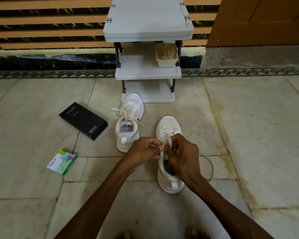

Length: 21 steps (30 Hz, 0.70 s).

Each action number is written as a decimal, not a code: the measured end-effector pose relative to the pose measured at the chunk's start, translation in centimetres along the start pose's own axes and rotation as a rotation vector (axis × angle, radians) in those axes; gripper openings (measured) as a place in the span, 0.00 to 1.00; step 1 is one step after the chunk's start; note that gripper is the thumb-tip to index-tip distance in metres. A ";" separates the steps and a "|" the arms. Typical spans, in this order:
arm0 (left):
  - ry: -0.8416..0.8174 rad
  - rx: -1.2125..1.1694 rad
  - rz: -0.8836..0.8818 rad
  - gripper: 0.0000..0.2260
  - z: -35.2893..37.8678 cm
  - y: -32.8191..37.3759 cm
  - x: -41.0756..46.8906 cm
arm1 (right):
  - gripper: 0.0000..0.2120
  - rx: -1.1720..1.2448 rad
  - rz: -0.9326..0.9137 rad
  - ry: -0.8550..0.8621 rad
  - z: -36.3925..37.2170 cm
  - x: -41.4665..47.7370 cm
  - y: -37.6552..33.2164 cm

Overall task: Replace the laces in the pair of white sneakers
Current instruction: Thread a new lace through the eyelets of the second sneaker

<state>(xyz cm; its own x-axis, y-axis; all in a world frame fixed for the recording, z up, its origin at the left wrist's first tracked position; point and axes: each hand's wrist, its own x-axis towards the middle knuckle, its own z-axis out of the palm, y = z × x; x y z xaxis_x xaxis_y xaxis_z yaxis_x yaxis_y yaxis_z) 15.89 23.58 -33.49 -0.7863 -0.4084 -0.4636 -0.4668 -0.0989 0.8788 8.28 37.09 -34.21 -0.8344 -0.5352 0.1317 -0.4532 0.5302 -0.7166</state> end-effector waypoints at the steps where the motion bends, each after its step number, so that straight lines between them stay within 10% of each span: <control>1: -0.016 0.002 0.007 0.05 0.0 0.0 0.0 | 0.08 -0.005 -0.004 -0.003 0.0 0.1 0.1; 14: 0.140 0.039 0.028 0.04 0.9 -0.5 0.5 | 0.17 -0.096 -0.040 -0.146 -0.5 1.4 1.7; 18: 0.440 0.494 0.370 0.05 -0.2 1.9 -0.3 | 0.20 -0.032 0.008 -0.146 -0.4 1.1 2.4; 21: 0.722 0.400 0.615 0.06 -3.6 6.1 -0.3 | 0.22 0.019 0.055 -0.129 -0.3 0.9 2.6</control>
<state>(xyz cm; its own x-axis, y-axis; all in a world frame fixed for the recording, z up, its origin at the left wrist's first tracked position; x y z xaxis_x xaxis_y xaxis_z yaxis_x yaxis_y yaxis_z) 14.73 19.86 -27.58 -0.5655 -0.7476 0.3483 -0.2700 0.5668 0.7783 6.31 38.21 -35.70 -0.8102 -0.5862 0.0038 -0.4007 0.5492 -0.7334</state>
